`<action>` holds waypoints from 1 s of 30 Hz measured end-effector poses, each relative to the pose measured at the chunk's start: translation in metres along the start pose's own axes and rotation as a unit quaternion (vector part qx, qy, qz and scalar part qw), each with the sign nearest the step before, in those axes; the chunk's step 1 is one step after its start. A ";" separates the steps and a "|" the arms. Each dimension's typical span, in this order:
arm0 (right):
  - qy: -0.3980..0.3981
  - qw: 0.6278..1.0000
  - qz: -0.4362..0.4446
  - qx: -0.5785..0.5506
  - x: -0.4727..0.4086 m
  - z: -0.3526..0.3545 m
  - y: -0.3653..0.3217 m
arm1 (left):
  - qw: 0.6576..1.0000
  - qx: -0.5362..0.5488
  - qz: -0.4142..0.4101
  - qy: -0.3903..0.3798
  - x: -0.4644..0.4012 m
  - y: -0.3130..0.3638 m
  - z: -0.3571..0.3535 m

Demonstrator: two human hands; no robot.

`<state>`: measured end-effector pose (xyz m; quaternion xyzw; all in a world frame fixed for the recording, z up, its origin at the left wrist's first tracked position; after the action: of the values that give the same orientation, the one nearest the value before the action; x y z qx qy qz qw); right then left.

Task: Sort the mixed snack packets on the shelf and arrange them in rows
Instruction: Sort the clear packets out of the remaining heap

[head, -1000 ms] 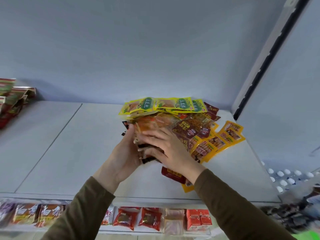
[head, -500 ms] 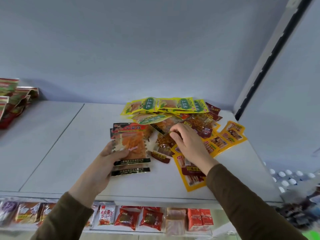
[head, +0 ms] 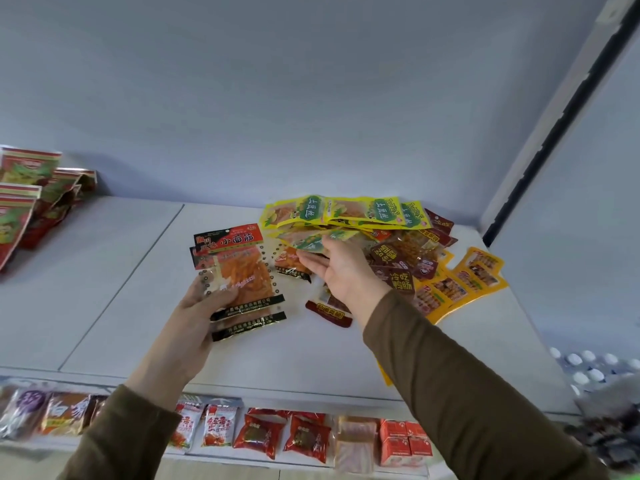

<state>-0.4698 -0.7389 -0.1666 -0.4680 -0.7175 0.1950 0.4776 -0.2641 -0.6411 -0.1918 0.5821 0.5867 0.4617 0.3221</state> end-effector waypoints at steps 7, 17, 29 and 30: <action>-0.108 0.994 0.015 -0.003 0.028 -0.013 -0.046 | 1.000 0.008 -0.002 0.011 0.003 0.001 0.016; 0.024 0.994 0.093 0.052 -0.020 0.049 -0.132 | 1.000 0.010 0.009 -0.014 -0.001 -0.008 0.004; 0.004 0.586 0.340 0.736 -0.012 0.037 -0.020 | 0.999 0.007 0.025 -0.030 -0.008 -0.012 -0.004; 0.012 0.555 0.326 0.765 -0.018 0.038 -0.017 | 0.999 0.008 0.024 -0.031 -0.008 -0.012 -0.005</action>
<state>-0.5090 -0.7563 -0.1808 -0.1306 -0.0904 0.8075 0.5681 -0.2722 -0.6484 -0.2023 0.6125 0.5658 0.4466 0.3245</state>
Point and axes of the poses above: each hand's wrist, its own x-axis away from the middle knuckle, its own z-axis out of the back of the hand, y = z × x, the point moved 5 cm from there along -x, towards the middle knuckle, and after that the axes turned 5 degrees about -z, right-handed, at the moved point
